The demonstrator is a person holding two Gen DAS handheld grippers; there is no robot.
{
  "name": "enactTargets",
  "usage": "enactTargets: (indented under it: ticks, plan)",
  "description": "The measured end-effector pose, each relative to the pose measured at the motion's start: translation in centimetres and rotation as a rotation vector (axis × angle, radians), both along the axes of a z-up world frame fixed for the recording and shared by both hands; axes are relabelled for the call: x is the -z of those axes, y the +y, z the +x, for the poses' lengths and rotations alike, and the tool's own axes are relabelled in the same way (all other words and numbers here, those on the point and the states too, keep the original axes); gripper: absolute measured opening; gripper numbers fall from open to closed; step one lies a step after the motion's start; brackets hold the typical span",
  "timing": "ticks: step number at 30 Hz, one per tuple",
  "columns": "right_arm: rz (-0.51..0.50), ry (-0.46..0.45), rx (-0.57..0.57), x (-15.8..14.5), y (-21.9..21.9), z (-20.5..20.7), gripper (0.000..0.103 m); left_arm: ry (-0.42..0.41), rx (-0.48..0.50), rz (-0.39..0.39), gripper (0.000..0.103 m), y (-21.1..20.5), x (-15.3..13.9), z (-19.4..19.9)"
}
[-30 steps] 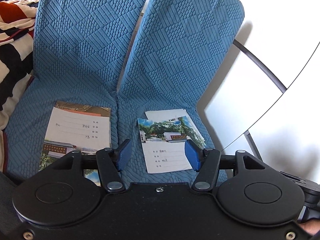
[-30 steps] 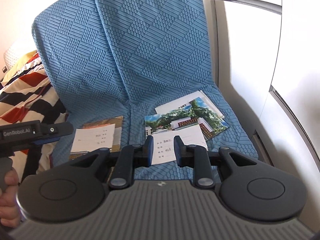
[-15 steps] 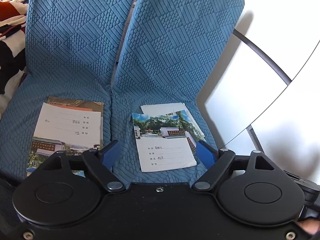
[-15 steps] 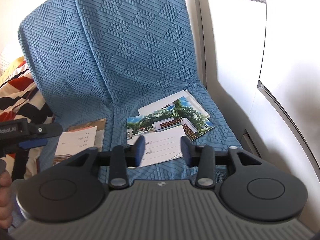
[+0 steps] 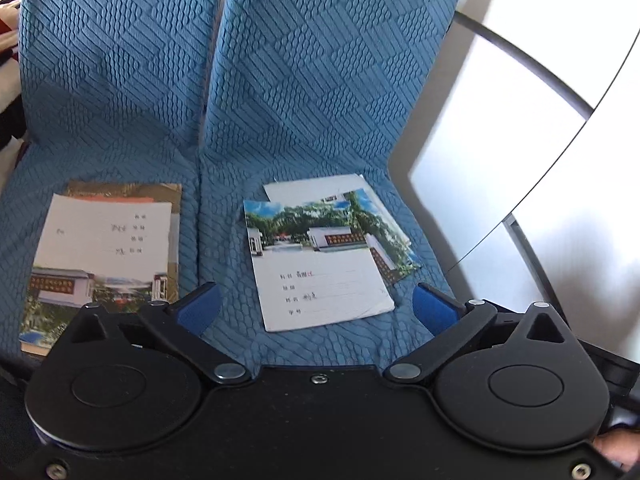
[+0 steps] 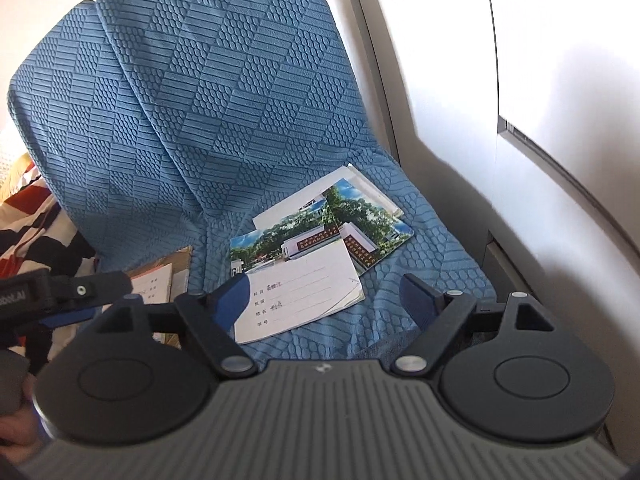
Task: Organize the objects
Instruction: 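Move both open grippers over the pile of white photo forms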
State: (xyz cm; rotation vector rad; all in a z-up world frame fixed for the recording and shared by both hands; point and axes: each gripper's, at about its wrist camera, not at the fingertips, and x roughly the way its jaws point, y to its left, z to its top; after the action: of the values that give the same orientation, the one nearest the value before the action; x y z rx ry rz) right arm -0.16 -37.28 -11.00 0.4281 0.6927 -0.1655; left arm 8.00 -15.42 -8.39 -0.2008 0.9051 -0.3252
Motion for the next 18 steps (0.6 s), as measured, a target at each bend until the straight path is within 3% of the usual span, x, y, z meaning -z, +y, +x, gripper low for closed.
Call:
enactTargets:
  ticks: [9,14,18]
  plan:
    - [0.102,0.016,-0.007,3.3,-1.7,1.8,0.08,0.077,0.011,0.012,0.097,-1.9,3.9,2.4]
    - [0.139,0.054,-0.03,5.1,-2.2,3.5,0.057,0.134,0.003,-0.002,0.081,-2.1,6.5,4.2]
    - [0.157,0.092,-0.039,6.5,-2.7,5.2,0.041,0.194,-0.018,-0.015,0.075,-1.9,8.9,5.9]
